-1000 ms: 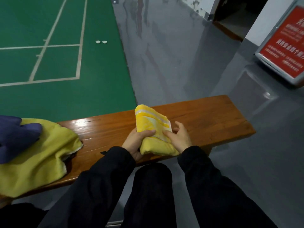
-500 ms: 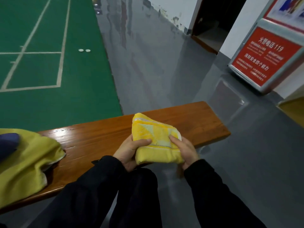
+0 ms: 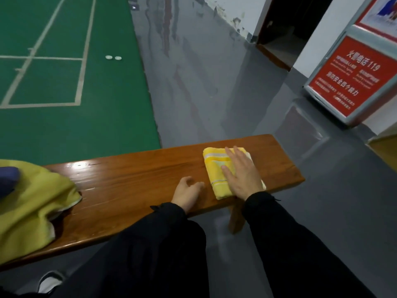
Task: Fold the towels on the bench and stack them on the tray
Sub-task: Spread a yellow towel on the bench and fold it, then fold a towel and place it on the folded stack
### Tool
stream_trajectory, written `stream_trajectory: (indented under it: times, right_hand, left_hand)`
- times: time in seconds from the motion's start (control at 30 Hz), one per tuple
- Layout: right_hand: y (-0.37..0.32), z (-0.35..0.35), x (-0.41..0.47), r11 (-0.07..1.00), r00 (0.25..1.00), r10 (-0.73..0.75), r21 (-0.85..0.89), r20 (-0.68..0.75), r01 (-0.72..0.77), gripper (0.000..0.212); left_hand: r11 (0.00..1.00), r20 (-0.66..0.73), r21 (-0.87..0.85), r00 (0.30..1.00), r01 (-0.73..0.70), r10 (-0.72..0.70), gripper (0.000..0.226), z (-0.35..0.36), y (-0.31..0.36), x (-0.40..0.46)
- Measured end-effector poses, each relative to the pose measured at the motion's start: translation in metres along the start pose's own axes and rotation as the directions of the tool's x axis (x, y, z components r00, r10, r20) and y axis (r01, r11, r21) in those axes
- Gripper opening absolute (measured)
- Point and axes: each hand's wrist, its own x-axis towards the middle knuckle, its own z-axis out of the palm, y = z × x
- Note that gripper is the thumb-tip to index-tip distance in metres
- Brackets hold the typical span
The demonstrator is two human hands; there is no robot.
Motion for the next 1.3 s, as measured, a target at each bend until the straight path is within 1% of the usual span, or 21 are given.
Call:
stream_trajectory:
  times: [0.03, 0.07, 0.1, 0.13, 0.17, 0.23, 0.3, 0.37, 0.43, 0.57, 0.63, 0.7, 0.8, 0.87, 0.9, 0.93, 1.0, 1.07, 1.17, 1.27, 1.3]
  right_hand:
    - [-0.005, 0.014, -0.002, 0.997, 0.989, 0.001, -0.079, 0.150, 0.011, 0.060]
    - [-0.010, 0.024, -0.004, 0.988, 0.973, 0.041, -0.152, 0.228, -0.007, 0.061]
    - [-0.018, 0.029, -0.005, 0.983, 0.973, 0.083, -0.181, 0.215, -0.043, 0.061]
    - [-0.030, 0.031, -0.006, 0.986, 0.985, 0.096, -0.148, 0.142, -0.074, 0.061]
    - [-0.050, 0.029, -0.008, 0.995, 0.997, 0.067, -0.071, 0.042, -0.064, 0.059]
    - [-0.104, 0.028, -0.014, 0.993, 0.996, -0.047, 0.109, -0.082, 0.056, 0.047]
    - [-0.166, 0.033, -0.025, 0.947, 0.986, -0.163, 0.276, -0.034, 0.166, 0.030]
    - [-0.224, 0.044, -0.041, 0.900, 0.971, -0.233, 0.390, 0.050, 0.195, 0.022]
    - [-0.271, 0.057, -0.052, 0.849, 0.964, -0.261, 0.486, 0.048, 0.206, 0.019]
    - [-0.350, 0.073, -0.072, 0.782, 0.930, -0.363, 0.562, 0.056, 0.270, 0.017]
    - [-0.387, 0.079, -0.075, 0.744, 0.905, -0.422, 0.592, 0.059, 0.308, 0.017]
    - [-0.425, 0.083, -0.076, 0.710, 0.883, -0.469, 0.596, 0.004, 0.374, 0.020]
    - [-0.476, 0.094, -0.070, 0.714, 0.857, -0.505, 0.511, -0.098, 0.479, 0.043]
    - [-0.499, 0.101, -0.059, 0.781, 0.859, -0.509, 0.391, -0.054, 0.488, 0.063]
    - [-0.507, 0.104, -0.052, 0.810, 0.861, -0.507, 0.324, -0.029, 0.488, 0.059]
    - [-0.512, 0.105, -0.046, 0.822, 0.861, -0.508, 0.283, -0.031, 0.495, 0.045]
    - [-0.517, 0.098, -0.041, 0.793, 0.868, -0.480, 0.359, -0.128, 0.492, 0.018]
    - [-0.517, 0.077, -0.041, 0.698, 0.911, -0.348, 0.588, -0.222, 0.410, 0.012]
    - [-0.507, 0.032, -0.039, 0.434, 0.932, -0.200, 0.826, -0.302, 0.360, 0.010]
    - [-0.483, -0.008, -0.035, 0.161, 0.948, -0.165, 0.941, -0.271, 0.297, 0.014]
    - [-0.472, -0.017, -0.034, 0.105, 0.950, -0.175, 0.954, -0.259, 0.280, 0.015]
  left_hand:
    - [1.000, -0.005, 0.000, 1.000, 0.000, 0.000, 0.049, -0.006, -0.002, -0.004]
    - [1.000, -0.002, 0.000, 1.000, 0.002, -0.002, 0.045, -0.015, -0.003, -0.007]
    - [1.000, 0.002, 0.004, 1.000, -0.002, 0.002, 0.040, -0.025, -0.004, -0.013]
    - [1.000, -0.002, 0.006, 1.000, -0.023, 0.023, 0.036, -0.036, -0.005, -0.018]
    - [0.998, -0.015, -0.004, 0.998, -0.062, 0.062, 0.032, -0.049, -0.006, -0.025]
    - [0.984, -0.086, -0.038, 0.982, -0.172, 0.169, 0.023, -0.075, -0.009, -0.043]
    - [0.959, -0.201, -0.013, 0.940, -0.283, 0.275, 0.019, -0.105, -0.015, -0.062]
    - [0.946, -0.288, 0.035, 0.903, -0.323, 0.319, 0.022, -0.138, -0.026, -0.079]
    - [0.939, -0.366, 0.041, 0.869, -0.342, 0.333, 0.025, -0.172, -0.037, -0.091]
    - [0.929, -0.507, -0.095, 0.820, -0.358, 0.265, 0.013, -0.240, -0.058, -0.120]
    - [0.917, -0.589, -0.150, 0.778, -0.370, 0.217, 0.009, -0.273, -0.068, -0.134]
    - [0.898, -0.665, -0.182, 0.723, -0.402, 0.189, 0.011, -0.304, -0.074, -0.145]
    - [0.866, -0.735, -0.236, 0.664, -0.440, 0.137, 0.012, -0.341, -0.081, -0.164]
    - [0.853, -0.758, -0.259, 0.643, -0.453, 0.111, 0.008, -0.356, -0.084, -0.174]
    - [0.850, -0.757, -0.272, 0.645, -0.452, 0.101, 0.007, -0.362, -0.085, -0.176]
    - [0.843, -0.752, -0.291, 0.653, -0.452, 0.090, 0.006, -0.365, -0.086, -0.180]
    - [0.811, -0.740, -0.340, 0.668, -0.476, 0.082, 0.004, -0.368, -0.083, -0.186]
    - [0.761, -0.723, -0.373, 0.680, -0.531, 0.121, 0.007, -0.367, -0.076, -0.193]
    - [0.677, -0.704, -0.371, 0.668, -0.635, 0.241, 0.015, -0.361, -0.063, -0.195]
    - [0.617, -0.669, -0.309, 0.626, -0.724, 0.400, 0.051, -0.349, -0.042, -0.199]
    - [0.597, -0.646, -0.299, 0.618, -0.744, 0.447, 0.060, -0.344, -0.034, -0.199]
